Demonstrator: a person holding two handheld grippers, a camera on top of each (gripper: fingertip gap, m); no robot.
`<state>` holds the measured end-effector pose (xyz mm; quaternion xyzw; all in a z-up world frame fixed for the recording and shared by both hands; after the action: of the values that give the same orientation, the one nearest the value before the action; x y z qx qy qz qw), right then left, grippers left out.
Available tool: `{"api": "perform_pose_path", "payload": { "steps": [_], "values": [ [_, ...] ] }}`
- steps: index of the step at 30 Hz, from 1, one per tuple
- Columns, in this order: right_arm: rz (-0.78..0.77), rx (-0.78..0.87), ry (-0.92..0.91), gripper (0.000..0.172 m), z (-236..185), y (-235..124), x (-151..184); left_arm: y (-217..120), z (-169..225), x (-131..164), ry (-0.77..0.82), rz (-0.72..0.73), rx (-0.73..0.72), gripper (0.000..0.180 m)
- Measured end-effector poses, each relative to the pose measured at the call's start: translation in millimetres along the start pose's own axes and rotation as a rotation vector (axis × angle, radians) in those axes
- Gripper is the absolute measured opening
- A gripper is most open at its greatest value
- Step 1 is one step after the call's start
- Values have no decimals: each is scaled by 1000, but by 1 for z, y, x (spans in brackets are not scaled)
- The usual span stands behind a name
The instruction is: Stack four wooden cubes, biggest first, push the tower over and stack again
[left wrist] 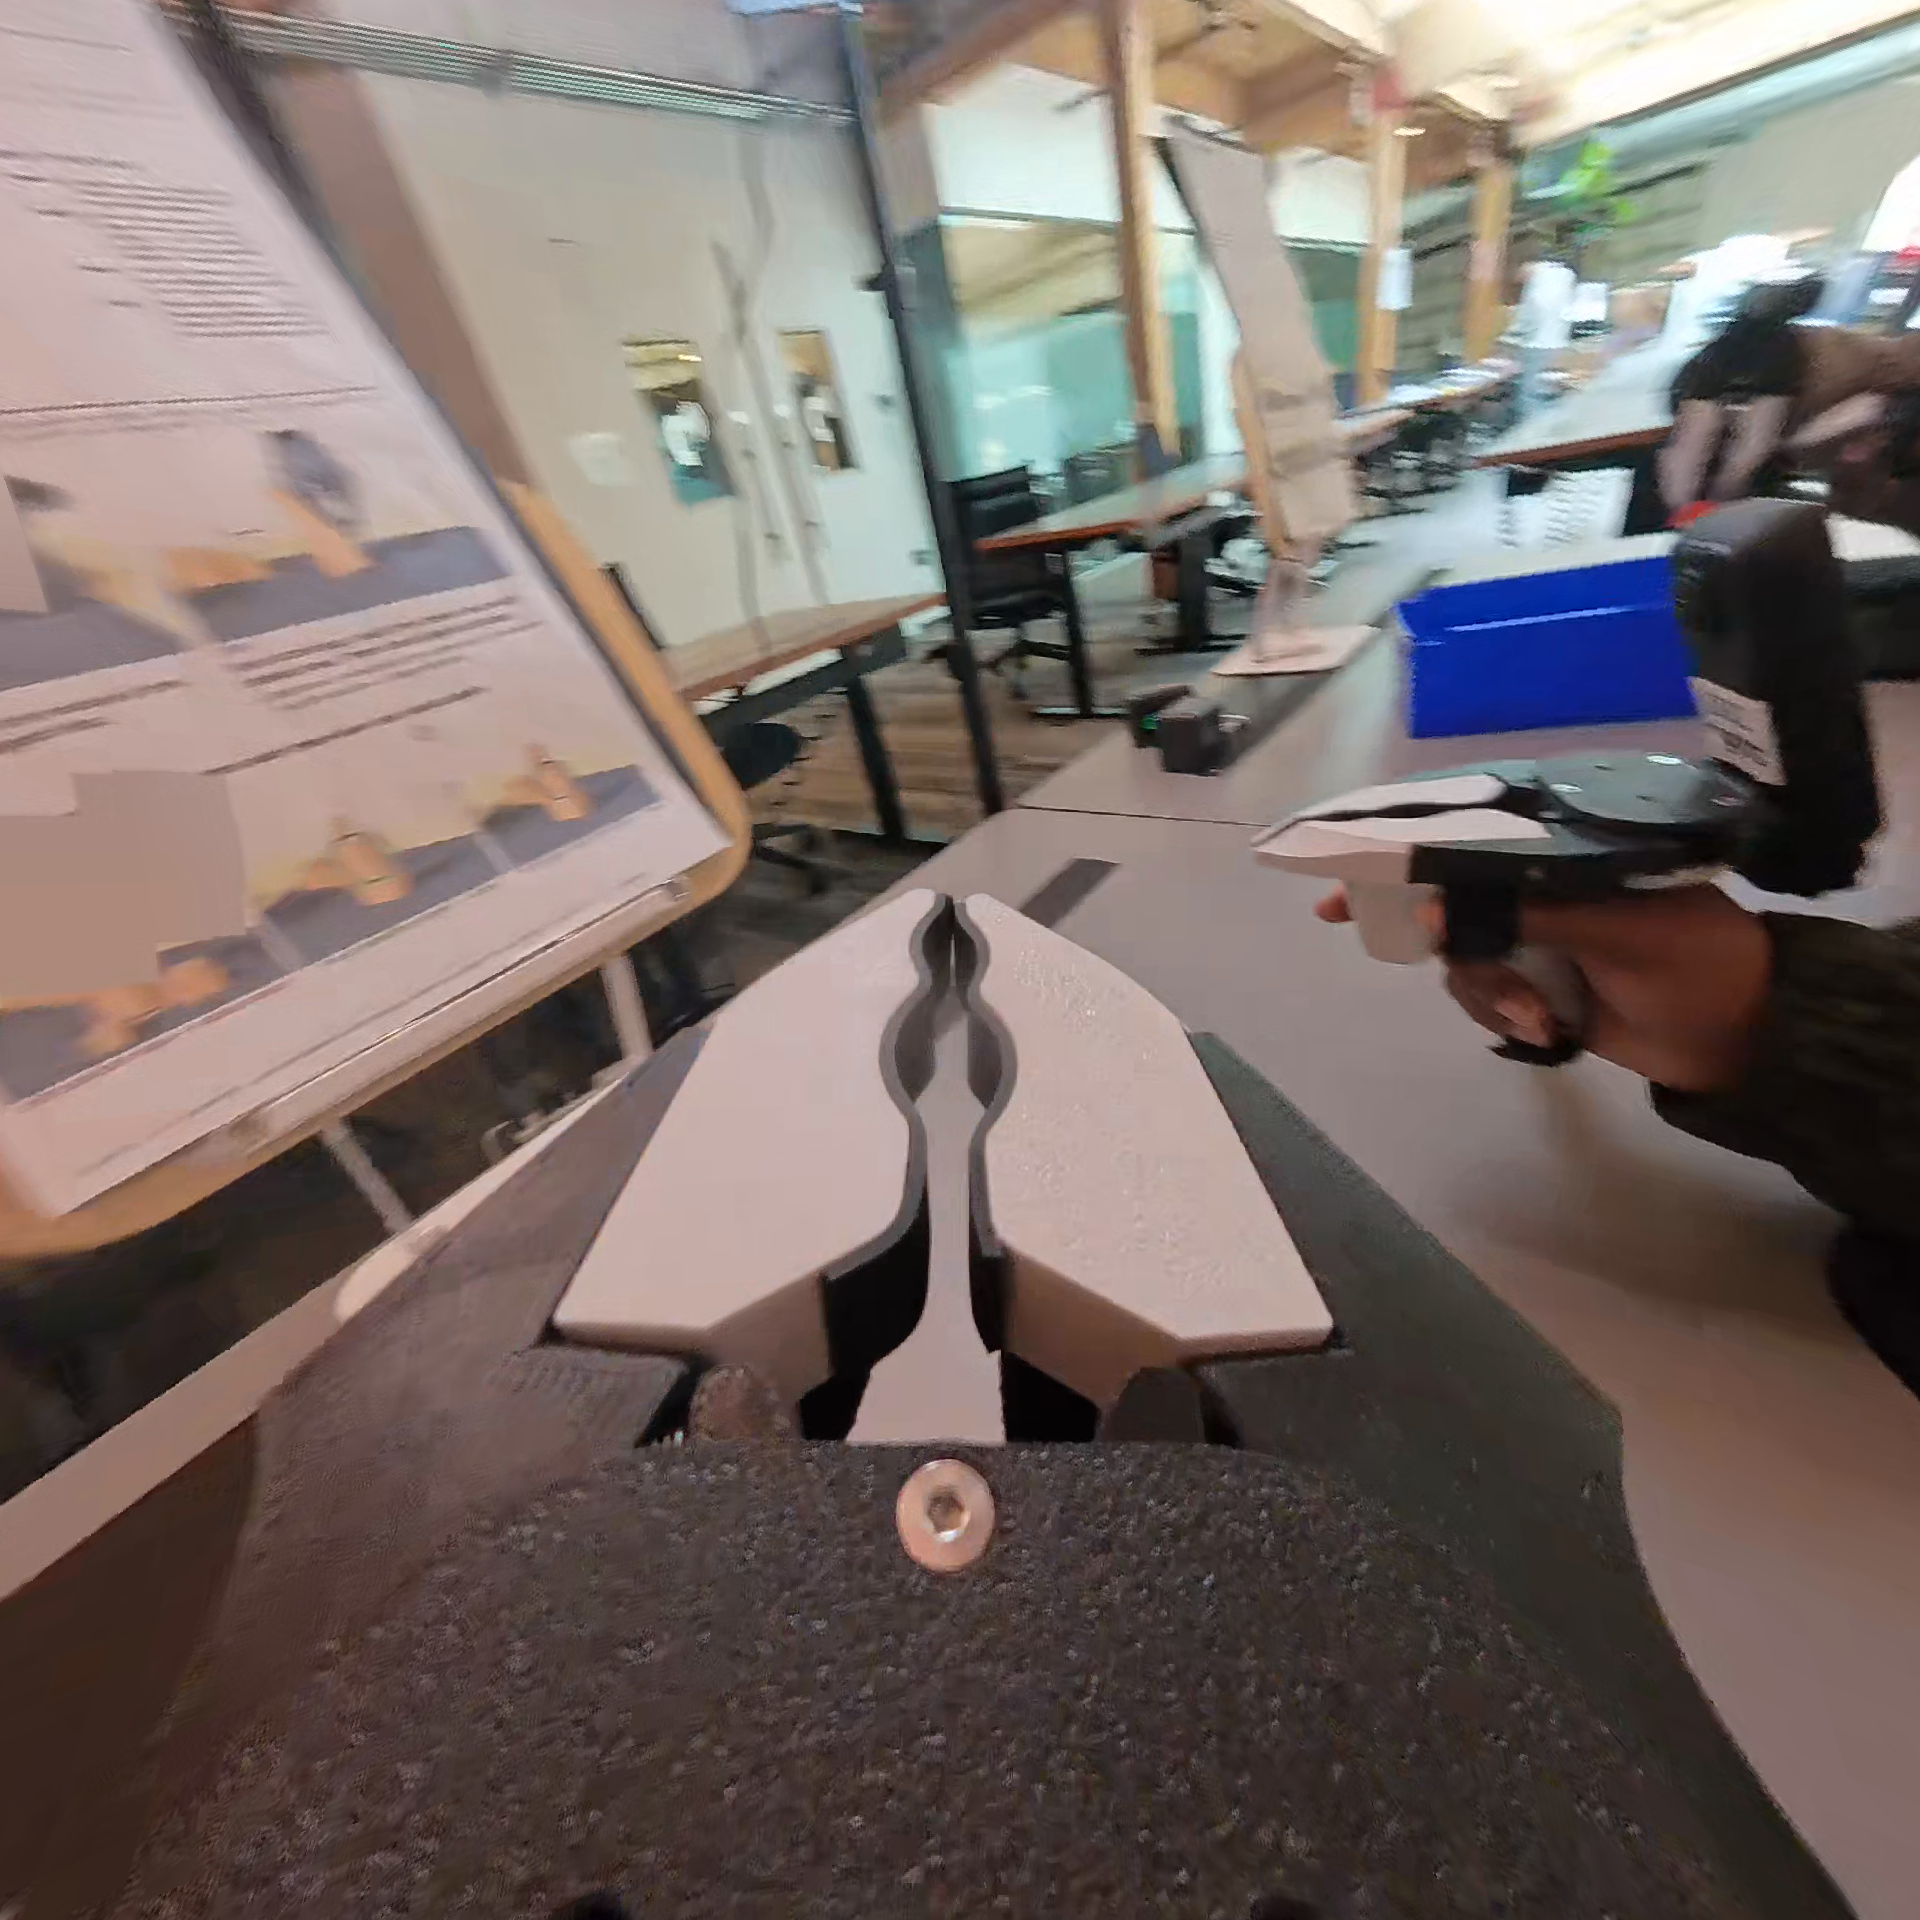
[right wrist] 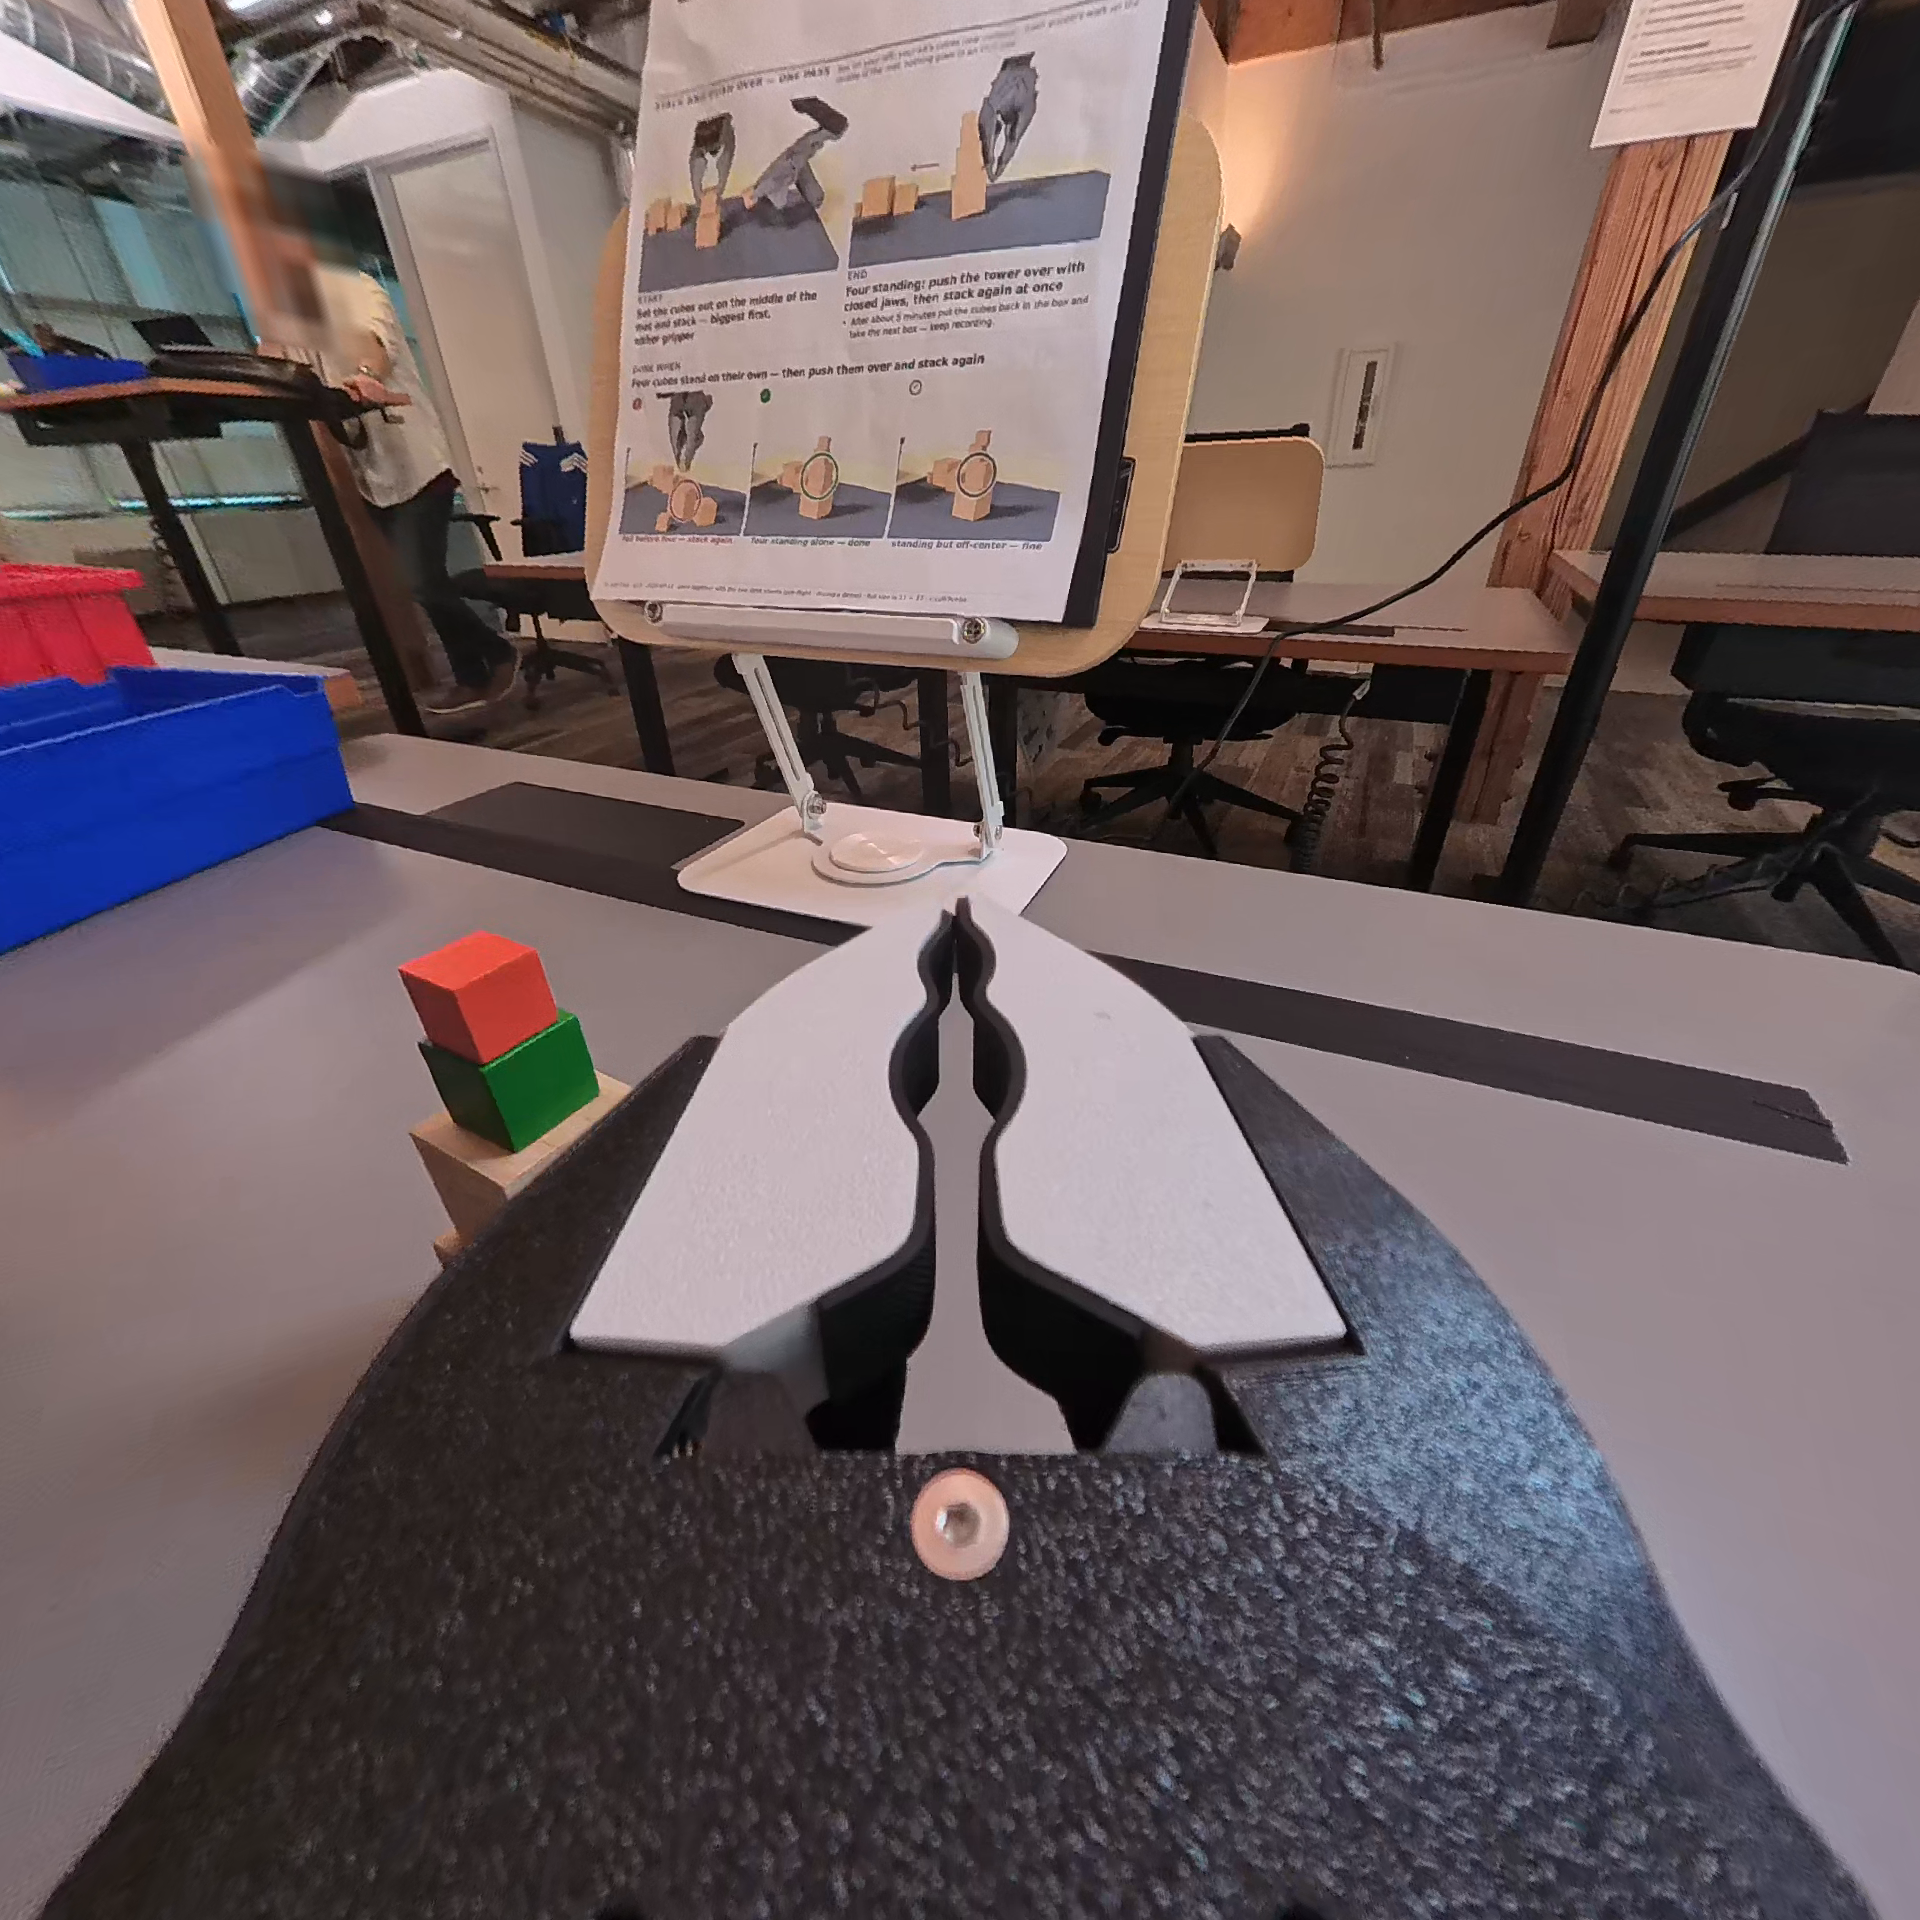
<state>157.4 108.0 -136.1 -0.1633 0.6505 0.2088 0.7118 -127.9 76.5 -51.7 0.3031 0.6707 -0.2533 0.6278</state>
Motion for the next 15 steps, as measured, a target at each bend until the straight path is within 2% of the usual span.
{"api": "perform_pose_path", "payload": {
  "steps": [5,8,12,15],
  "values": [
    [-10,20,-25,0,-1,1,2,-45,-22,23,-22,-1,-301,0],
    [-22,26,-35,0,-2,3,4,-63,-34,49,-149,-17,-314,0],
    [-68,28,-55,0,-6,8,14,-73,-58,96,-166,-35,-358,0],
    [-112,37,-85,0,-9,12,23,-76,-71,122,-279,-57,-346,0]
  ]
}}
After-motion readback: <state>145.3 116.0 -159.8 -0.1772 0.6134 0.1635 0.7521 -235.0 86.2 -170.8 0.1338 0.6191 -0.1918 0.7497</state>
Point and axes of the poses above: each gripper's, where its closed fingertips meet, y out along the fingers, x out of its underside, z = x × y across the jaws, the point moved 8 cm from there along -y, back along the fingers, and after that the axes turned 7 degrees about -y, right-handed, at the moved point
